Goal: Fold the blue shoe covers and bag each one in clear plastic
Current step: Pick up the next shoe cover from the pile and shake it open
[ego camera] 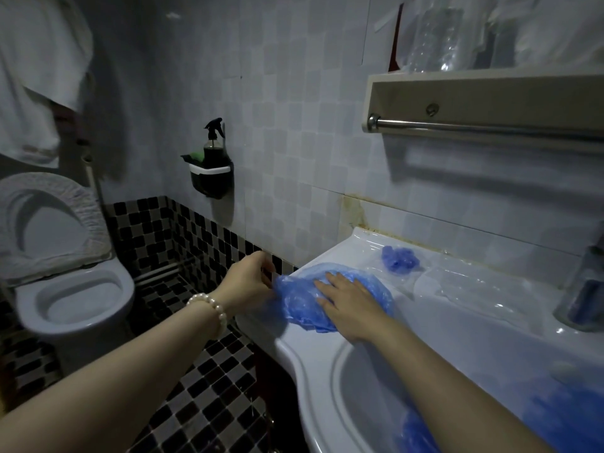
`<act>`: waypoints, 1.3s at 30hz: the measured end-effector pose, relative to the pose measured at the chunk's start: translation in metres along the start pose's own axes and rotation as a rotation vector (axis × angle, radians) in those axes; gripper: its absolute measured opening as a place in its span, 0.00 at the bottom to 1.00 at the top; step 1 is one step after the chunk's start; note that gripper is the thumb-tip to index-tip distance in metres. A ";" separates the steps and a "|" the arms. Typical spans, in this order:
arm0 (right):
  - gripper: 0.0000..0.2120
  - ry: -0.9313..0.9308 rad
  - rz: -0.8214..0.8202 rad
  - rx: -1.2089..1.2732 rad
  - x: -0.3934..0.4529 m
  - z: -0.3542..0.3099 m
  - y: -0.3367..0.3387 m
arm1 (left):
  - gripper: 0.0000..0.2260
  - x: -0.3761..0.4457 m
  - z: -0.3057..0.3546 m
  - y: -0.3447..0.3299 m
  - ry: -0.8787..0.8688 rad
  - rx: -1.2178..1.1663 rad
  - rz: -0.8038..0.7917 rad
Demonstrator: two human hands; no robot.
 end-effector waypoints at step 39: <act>0.39 0.067 -0.070 0.272 -0.006 0.026 0.004 | 0.68 -0.029 -0.005 -0.031 -0.109 0.705 -0.267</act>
Point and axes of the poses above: each hand's wrist, its own x-axis towards the middle knuckle, its own y-axis out of the back of the hand, z = x × y, the point moved 2 cm from there along x, towards the middle knuckle, and after that the axes turned 7 degrees about -y, right-handed, at the moved point
